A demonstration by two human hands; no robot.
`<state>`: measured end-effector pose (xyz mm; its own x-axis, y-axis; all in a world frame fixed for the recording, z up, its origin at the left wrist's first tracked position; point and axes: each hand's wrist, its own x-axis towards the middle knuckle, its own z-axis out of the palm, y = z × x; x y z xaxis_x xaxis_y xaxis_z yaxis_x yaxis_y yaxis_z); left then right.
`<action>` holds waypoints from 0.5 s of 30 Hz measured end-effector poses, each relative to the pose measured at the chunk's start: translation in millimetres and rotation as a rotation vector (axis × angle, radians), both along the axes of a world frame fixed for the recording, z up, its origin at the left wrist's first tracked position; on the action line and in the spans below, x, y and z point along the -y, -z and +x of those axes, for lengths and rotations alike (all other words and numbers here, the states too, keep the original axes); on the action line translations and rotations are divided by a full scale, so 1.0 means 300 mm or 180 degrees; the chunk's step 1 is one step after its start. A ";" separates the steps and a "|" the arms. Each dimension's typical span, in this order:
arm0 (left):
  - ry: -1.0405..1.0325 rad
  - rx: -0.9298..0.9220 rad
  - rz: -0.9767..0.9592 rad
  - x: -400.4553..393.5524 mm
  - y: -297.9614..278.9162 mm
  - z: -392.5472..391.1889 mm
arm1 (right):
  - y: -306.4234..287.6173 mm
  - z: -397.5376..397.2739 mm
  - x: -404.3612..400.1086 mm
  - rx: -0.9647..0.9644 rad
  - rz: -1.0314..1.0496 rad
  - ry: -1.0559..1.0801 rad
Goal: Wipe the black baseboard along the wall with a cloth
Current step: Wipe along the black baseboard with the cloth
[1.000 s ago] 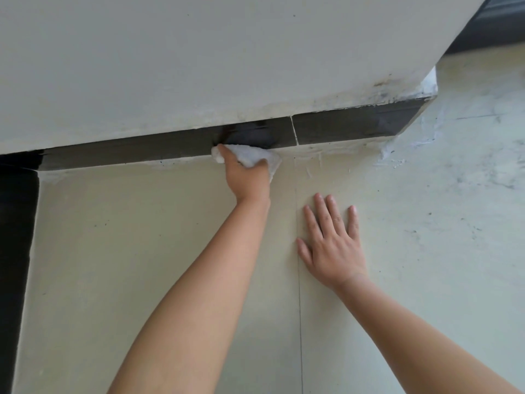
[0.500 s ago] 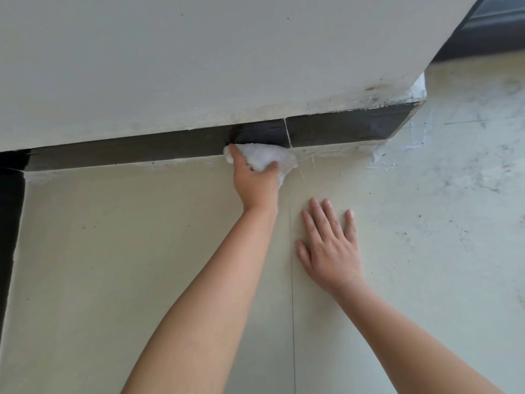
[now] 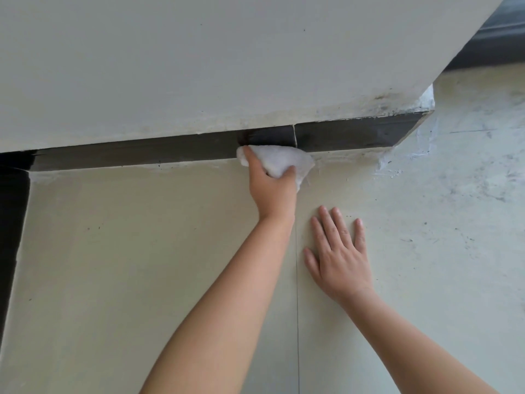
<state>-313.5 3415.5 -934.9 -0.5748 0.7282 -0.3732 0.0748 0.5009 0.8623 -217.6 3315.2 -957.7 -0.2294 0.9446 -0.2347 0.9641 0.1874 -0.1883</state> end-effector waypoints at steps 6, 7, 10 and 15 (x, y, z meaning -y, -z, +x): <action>-0.0543 -0.0607 -0.0202 -0.033 -0.064 -0.297 | 0.001 -0.004 0.001 0.0022 0.0071 -0.0016; -0.0515 -0.0633 -0.0266 -0.038 -0.074 -0.322 | -0.001 -0.006 0.000 0.0027 0.0059 -0.0024; -0.0373 -0.0608 -0.0295 -0.037 -0.094 -0.308 | -0.002 -0.009 0.000 0.0049 0.0068 -0.0036; -0.0212 -0.0507 0.0077 -0.026 -0.129 -0.145 | 0.004 -0.009 0.001 0.0057 0.0080 -0.0028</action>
<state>-357.0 3423.4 -896.3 -0.6724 0.6943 -0.2565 0.1788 0.4887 0.8539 -220.4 3314.8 -958.9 -0.2338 0.9482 -0.2149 0.9655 0.2004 -0.1661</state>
